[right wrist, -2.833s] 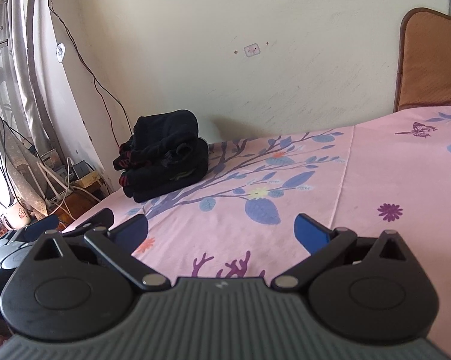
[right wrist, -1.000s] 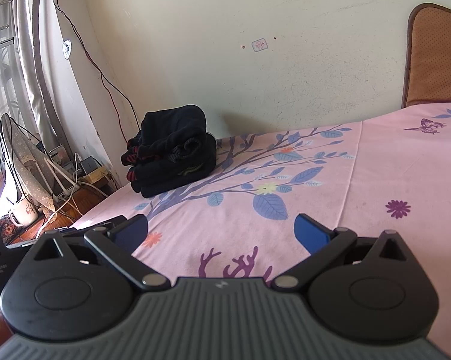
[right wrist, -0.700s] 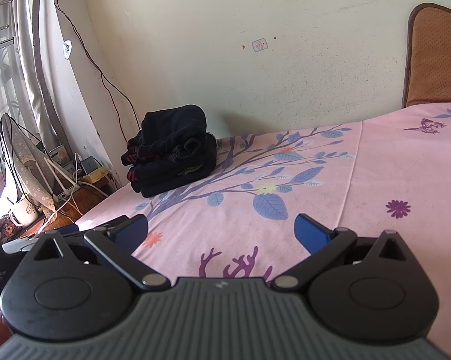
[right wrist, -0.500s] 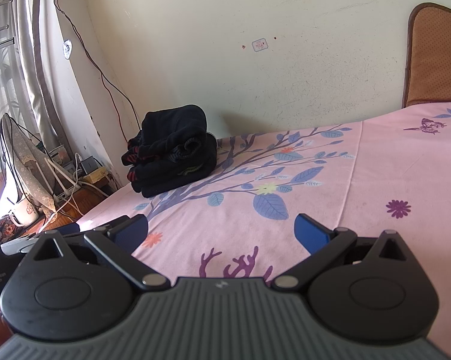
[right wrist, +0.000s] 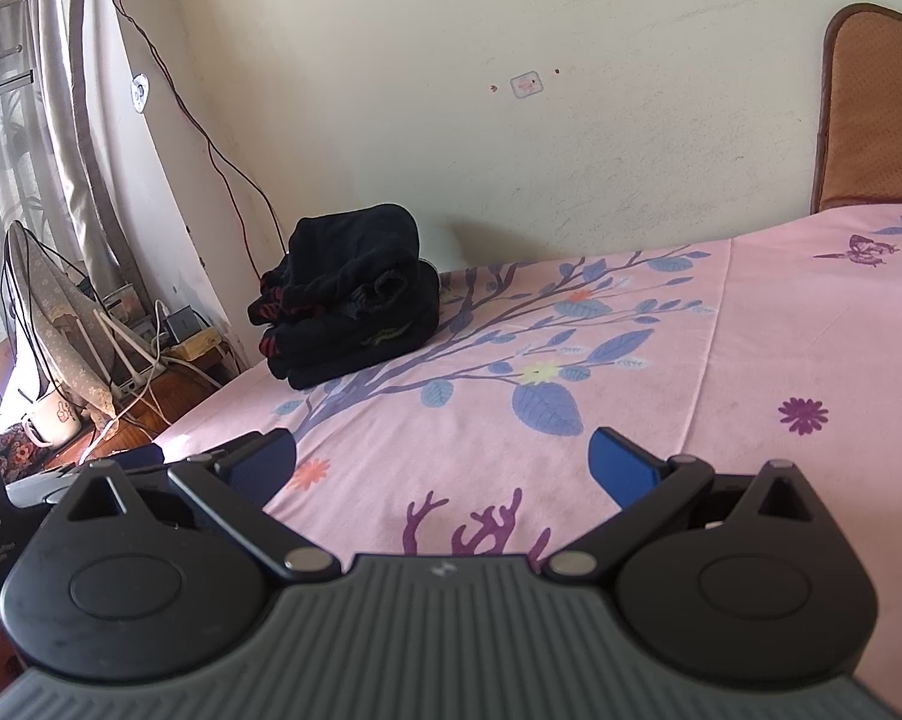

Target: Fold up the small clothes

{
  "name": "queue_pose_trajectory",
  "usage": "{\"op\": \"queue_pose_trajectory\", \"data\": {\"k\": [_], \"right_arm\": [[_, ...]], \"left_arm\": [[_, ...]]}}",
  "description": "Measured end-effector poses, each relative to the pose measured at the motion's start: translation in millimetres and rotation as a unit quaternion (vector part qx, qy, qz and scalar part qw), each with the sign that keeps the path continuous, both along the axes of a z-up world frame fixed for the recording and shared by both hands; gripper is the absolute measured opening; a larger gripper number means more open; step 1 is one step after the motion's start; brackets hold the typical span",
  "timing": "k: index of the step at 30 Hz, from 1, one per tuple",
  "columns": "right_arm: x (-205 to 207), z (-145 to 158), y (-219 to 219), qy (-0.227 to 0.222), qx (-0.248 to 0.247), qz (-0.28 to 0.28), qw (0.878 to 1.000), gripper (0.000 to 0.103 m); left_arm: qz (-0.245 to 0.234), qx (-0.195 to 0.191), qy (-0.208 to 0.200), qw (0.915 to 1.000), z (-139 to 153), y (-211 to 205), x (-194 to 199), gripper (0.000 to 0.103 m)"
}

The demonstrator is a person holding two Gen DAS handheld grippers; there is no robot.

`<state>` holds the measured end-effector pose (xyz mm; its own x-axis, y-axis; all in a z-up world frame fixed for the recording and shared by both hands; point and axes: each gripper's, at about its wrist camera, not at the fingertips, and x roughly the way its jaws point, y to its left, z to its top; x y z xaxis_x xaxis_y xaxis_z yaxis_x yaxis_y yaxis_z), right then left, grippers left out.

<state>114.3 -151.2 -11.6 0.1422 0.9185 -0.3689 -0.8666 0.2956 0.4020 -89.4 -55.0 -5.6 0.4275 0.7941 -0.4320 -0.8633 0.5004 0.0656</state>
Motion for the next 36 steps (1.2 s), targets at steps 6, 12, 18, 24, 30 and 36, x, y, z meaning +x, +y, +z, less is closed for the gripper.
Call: {"op": "queue_pose_trajectory", "data": {"k": [6,12,18,24,30,36], "right_arm": [[-1,0,0,-0.002,0.002,0.006,1.0,0.103],[-1,0,0,-0.002,0.001,0.011,1.0,0.103],[0,0,1,0.003,-0.001,0.011,1.0,0.103],[1,-1,2,0.007,-0.005,0.01,1.0,0.103],[1,-1,2,0.007,-0.006,0.01,1.0,0.103],[0,-1,2,0.007,-0.006,0.01,1.0,0.103]], "left_arm": [[-0.003,-0.026,-0.02,0.9994,-1,7,-7,0.103],[-0.022,-0.029,-0.02,0.9991,-2,5,-6,0.103],[-0.009,-0.02,-0.009,0.9997,-2,3,-3,0.103],[0.008,-0.042,-0.007,0.9991,-3,12,-4,0.103],[0.032,-0.055,0.009,0.9979,-6,17,-1,0.103],[0.039,-0.048,0.022,0.9978,-7,16,3,0.103]]}}
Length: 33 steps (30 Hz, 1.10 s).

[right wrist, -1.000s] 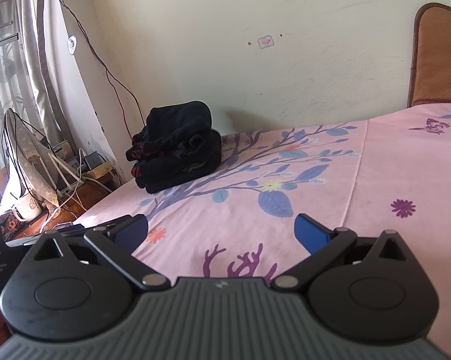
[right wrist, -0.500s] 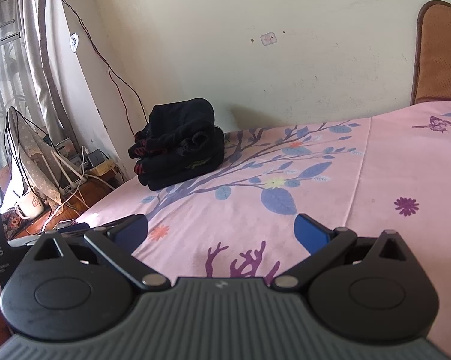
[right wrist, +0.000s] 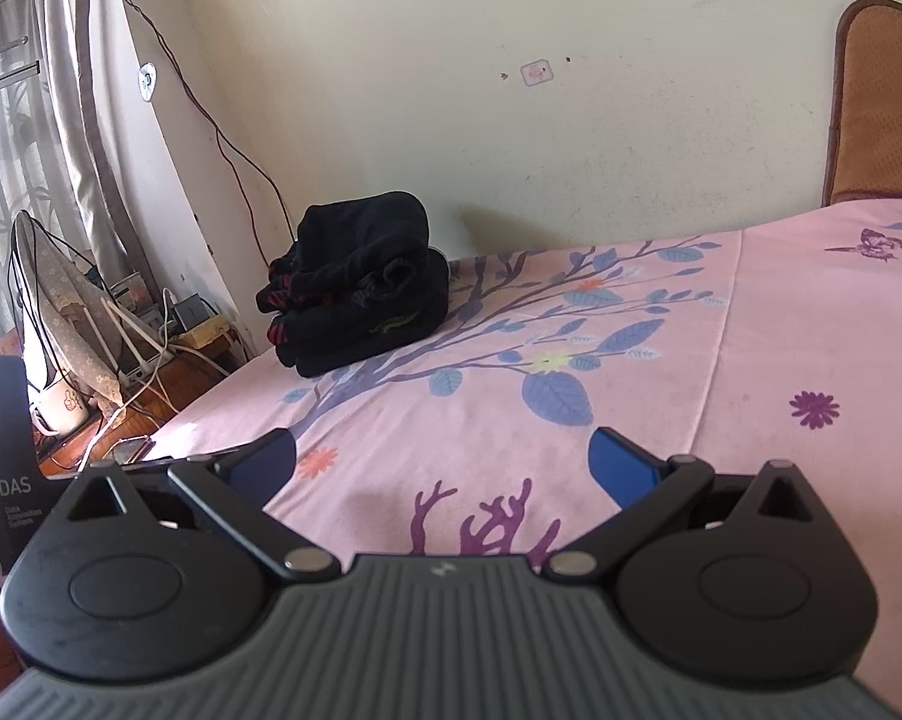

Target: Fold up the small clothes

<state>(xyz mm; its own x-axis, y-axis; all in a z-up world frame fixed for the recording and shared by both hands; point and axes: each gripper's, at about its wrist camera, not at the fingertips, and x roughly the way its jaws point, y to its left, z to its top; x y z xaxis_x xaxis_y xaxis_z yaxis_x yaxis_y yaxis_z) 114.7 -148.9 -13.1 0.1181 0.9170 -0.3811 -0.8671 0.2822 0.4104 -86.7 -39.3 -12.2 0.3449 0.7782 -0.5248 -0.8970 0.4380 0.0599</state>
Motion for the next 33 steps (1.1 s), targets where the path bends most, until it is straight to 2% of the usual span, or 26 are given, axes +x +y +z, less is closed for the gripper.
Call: {"op": "queue_pose_trajectory", "data": {"k": [15,33], "right_arm": [[0.0,-0.3,-0.9,-0.003,0.0,0.005,1.0,0.103],[3.0,-0.2,-2.0,-0.003,0.0,0.004,1.0,0.103]], "left_arm": [[0.003,-0.001,0.005,1.0,-0.9,0.7,0.7,0.103],[0.004,0.023,0.013,0.9996,-0.7,-5.4,2.3,0.103]]}}
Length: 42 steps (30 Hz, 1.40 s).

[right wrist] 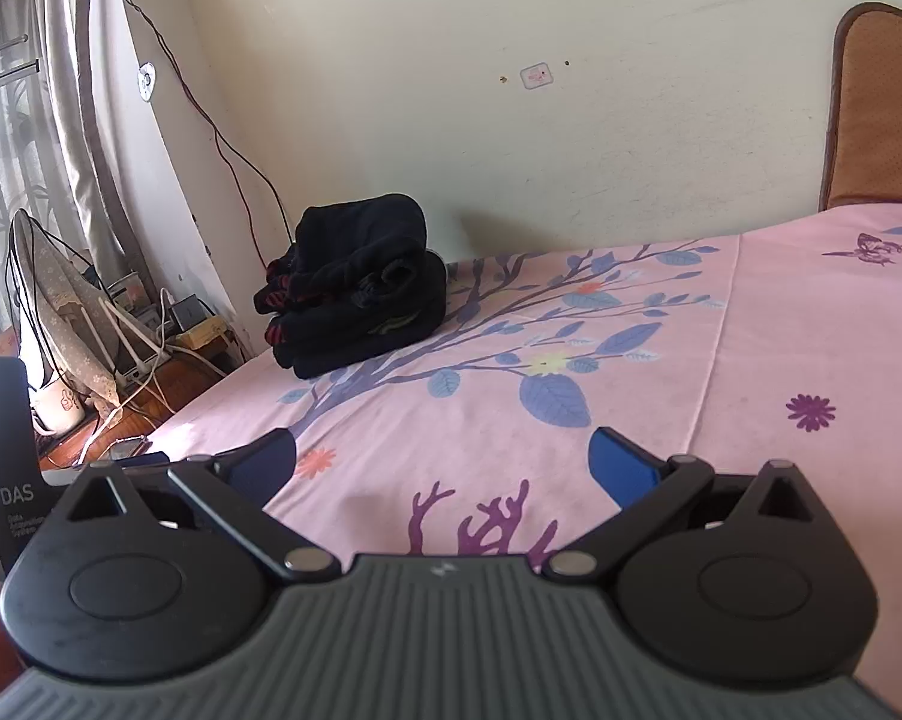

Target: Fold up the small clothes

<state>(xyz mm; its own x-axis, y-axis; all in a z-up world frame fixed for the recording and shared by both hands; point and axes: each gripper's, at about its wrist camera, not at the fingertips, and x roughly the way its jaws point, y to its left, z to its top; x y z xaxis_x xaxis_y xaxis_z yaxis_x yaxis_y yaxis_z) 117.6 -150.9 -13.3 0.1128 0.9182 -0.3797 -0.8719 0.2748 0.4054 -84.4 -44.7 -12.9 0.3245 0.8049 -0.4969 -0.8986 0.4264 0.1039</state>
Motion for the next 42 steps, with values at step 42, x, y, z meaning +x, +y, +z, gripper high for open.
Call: {"op": "queue_pose_trajectory", "data": {"k": [42], "right_arm": [[0,0,0,0.0,0.0,0.0,1.0,0.103]], "left_arm": [[-0.021,0.039,-0.008,0.999,5,-16,-5,0.103]]}}
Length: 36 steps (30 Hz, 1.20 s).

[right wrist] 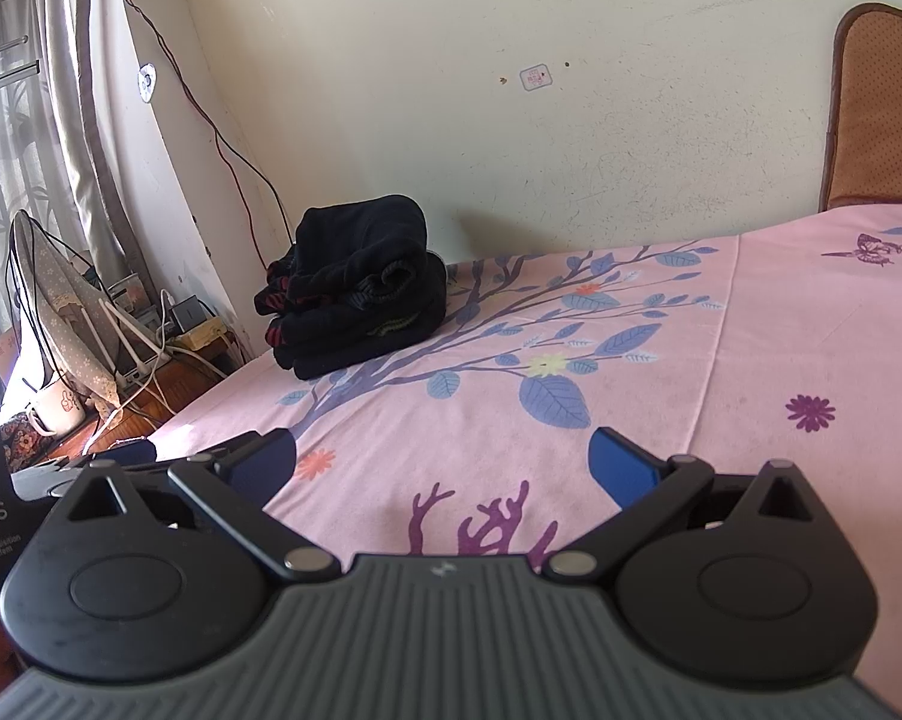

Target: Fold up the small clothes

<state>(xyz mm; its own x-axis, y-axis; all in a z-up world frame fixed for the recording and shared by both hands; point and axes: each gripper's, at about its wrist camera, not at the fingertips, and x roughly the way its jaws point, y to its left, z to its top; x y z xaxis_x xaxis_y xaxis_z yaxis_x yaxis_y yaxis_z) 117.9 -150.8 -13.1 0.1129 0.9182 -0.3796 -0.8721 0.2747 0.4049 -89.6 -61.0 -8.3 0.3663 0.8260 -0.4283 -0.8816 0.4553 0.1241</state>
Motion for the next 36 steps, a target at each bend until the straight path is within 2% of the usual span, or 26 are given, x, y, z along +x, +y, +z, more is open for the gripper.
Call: {"op": "queue_pose_trajectory", "data": {"k": [5,12,20,25,29,36], "right_arm": [[0,0,0,0.0,0.0,-0.001,1.0,0.103],[0,0,0,0.0,0.0,-0.001,1.0,0.103],[0,0,0,0.0,0.0,-0.001,1.0,0.103],[0,0,0,0.0,0.0,-0.001,1.0,0.103],[0,0,0,0.0,0.0,-0.001,1.0,0.103],[0,0,0,0.0,0.0,-0.001,1.0,0.103]], "left_arm": [[-0.009,-0.012,-0.011,0.9998,1,4,-2,0.103],[-0.025,-0.05,-0.049,0.9973,0,14,-13,0.103],[-0.025,-0.089,-0.07,0.9932,-3,25,-19,0.103],[-0.016,-0.093,-0.083,0.9921,-3,26,-23,0.103],[-0.011,-0.09,-0.067,0.9936,-4,26,-18,0.103],[-0.015,-0.051,-0.009,0.9985,-5,12,-1,0.103]]}}
